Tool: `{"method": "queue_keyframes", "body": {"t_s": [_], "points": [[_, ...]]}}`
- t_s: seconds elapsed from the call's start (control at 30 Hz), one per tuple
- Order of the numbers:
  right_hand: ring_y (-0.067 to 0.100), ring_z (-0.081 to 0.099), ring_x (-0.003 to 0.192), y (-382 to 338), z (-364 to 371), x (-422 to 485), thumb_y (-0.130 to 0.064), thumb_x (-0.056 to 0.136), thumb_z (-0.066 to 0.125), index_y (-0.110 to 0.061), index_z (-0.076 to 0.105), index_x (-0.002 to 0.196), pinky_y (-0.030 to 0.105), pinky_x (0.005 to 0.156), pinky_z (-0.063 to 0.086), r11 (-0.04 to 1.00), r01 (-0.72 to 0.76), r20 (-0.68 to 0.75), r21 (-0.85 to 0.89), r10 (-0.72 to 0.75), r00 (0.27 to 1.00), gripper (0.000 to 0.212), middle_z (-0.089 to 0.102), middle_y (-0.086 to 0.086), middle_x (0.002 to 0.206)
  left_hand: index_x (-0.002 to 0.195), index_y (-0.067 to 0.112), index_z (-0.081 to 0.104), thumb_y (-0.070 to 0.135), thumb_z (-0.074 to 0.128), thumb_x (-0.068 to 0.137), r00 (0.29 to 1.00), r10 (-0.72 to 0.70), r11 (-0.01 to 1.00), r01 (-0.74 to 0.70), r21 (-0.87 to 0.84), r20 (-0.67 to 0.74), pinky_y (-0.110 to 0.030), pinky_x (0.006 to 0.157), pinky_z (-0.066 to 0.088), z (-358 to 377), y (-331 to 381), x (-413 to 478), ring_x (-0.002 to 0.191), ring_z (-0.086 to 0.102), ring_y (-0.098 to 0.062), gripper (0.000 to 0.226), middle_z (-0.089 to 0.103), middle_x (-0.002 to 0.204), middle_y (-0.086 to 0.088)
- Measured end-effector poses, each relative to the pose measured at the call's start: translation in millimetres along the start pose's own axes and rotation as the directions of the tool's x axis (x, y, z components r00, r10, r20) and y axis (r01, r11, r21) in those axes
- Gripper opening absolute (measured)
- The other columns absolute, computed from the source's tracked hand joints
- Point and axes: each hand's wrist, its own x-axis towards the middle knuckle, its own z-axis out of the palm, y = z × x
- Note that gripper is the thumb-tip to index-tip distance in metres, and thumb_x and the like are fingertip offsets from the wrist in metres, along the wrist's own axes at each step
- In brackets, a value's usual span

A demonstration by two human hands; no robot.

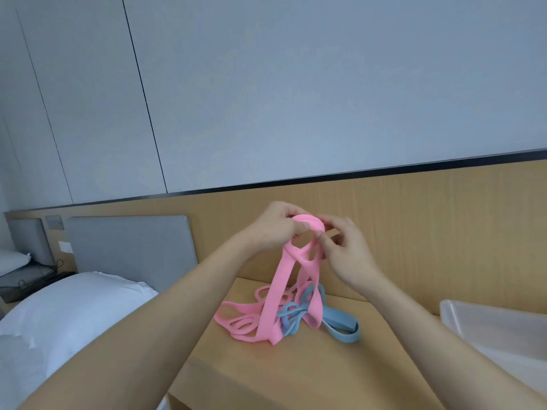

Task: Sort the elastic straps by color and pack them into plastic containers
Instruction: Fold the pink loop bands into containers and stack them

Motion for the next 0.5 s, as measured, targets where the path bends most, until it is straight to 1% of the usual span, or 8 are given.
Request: {"method": "queue_keyframes", "body": {"t_s": [0.03, 0.1, 0.17, 0.23, 0.3, 0.37, 0.43, 0.5], "points": [[0.011, 0.061, 0.086, -6.4, -2.1, 6.8, -0.018, 0.100, 0.060, -0.029, 0.066, 0.117, 0.026, 0.078, 0.053, 1.000, 0.003, 0.024, 0.011, -0.004, 1.000, 0.022, 0.054, -0.005, 0.111, 0.108, 0.003, 0.075, 0.000, 0.059, 0.095, 1.000, 0.009, 1.000, -0.009, 0.005, -0.007, -0.031, 0.074, 0.045, -4.6, 3.2, 2.2, 0.079, 0.056, -0.017, 0.021, 0.068, 0.090, -0.011], [0.003, 0.061, 0.078, -17.3, -7.3, 19.7, -0.016, 0.100, 0.060, -0.038, 0.068, 0.103, 0.016, 0.070, 0.048, 0.999, 0.030, 0.060, 0.013, -0.031, 0.998, 0.024, 0.060, -0.009, 0.107, 0.107, 0.002, 0.075, 0.001, 0.059, 0.095, 0.999, 0.024, 1.000, -0.024, 0.003, -0.023, -0.029, 0.071, 0.045, -12.9, 8.1, 6.4, 0.078, 0.056, -0.017, 0.020, 0.067, 0.088, -0.012], [-0.005, 0.058, 0.066, -26.2, -11.9, 31.1, -0.014, 0.100, 0.059, -0.042, 0.069, 0.091, 0.008, 0.060, 0.042, 0.999, 0.035, 0.110, 0.018, -0.037, 0.993, 0.031, 0.070, -0.017, 0.088, 0.106, 0.002, 0.075, 0.000, 0.059, 0.095, 0.998, 0.039, 0.999, -0.039, -0.005, -0.042, -0.029, 0.070, 0.045, -20.4, 12.6, 10.3, 0.075, 0.056, -0.017, 0.020, 0.067, 0.085, -0.011], [-0.008, 0.057, 0.063, -32.4, -14.8, 39.5, -0.016, 0.100, 0.060, -0.036, 0.073, 0.090, 0.007, 0.058, 0.041, 1.000, 0.010, 0.143, 0.022, -0.013, 0.990, 0.026, 0.070, -0.018, 0.076, 0.105, 0.003, 0.075, 0.000, 0.059, 0.094, 0.997, 0.049, 0.999, -0.050, -0.008, -0.066, -0.030, 0.072, 0.046, -27.1, 16.7, 14.3, 0.074, 0.057, -0.016, 0.020, 0.068, 0.083, -0.012], [-0.005, 0.058, 0.064, -37.0, -16.2, 47.1, -0.018, 0.101, 0.060, -0.027, 0.074, 0.094, 0.008, 0.057, 0.041, 0.999, -0.023, 0.154, 0.023, 0.019, 0.988, 0.019, 0.070, -0.013, 0.079, 0.106, 0.005, 0.075, 0.003, 0.059, 0.095, 0.995, 0.053, 0.999, -0.054, -0.003, -0.087, -0.035, 0.077, 0.050, -33.2, 20.4, 18.3, 0.079, 0.060, -0.018, 0.019, 0.073, 0.095, -0.021], [0.003, 0.061, 0.068, -42.1, -16.2, 54.9, -0.018, 0.101, 0.060, -0.018, 0.074, 0.097, 0.011, 0.056, 0.043, 0.998, -0.054, 0.139, 0.046, 0.047, 0.989, 0.015, 0.071, -0.003, 0.084, 0.108, 0.004, 0.075, 0.004, 0.060, 0.096, 0.992, 0.068, 0.998, -0.069, -0.007, -0.111, -0.042, 0.088, 0.054, -37.9, 24.6, 21.9, 0.086, 0.063, -0.019, 0.019, 0.073, 0.108, -0.022], [0.010, 0.063, 0.070, -48.4, -15.7, 62.6, -0.018, 0.101, 0.060, -0.012, 0.073, 0.096, 0.016, 0.058, 0.045, 0.996, -0.074, 0.101, 0.058, 0.068, 0.993, 0.015, 0.073, 0.005, 0.086, 0.111, 0.004, 0.074, 0.005, 0.062, 0.096, 0.985, 0.092, 0.995, -0.097, -0.025, -0.148, -0.043, 0.095, 0.053, -40.5, 28.6, 25.7, 0.092, 0.065, -0.020, 0.020, 0.074, 0.111, -0.018], [0.015, 0.064, 0.071, -55.1, -14.8, 70.3, -0.017, 0.100, 0.060, -0.007, 0.072, 0.096, 0.024, 0.060, 0.051, 0.994, -0.081, 0.065, 0.066, 0.077, 0.995, 0.016, 0.074, 0.013, 0.090, 0.115, 0.005, 0.072, 0.006, 0.064, 0.095, 0.974, 0.101, 0.990, -0.119, -0.081, -0.202, -0.039, 0.095, 0.054, -41.3, 31.8, 29.1, 0.094, 0.068, -0.020, 0.021, 0.074, 0.112, -0.014]]}}
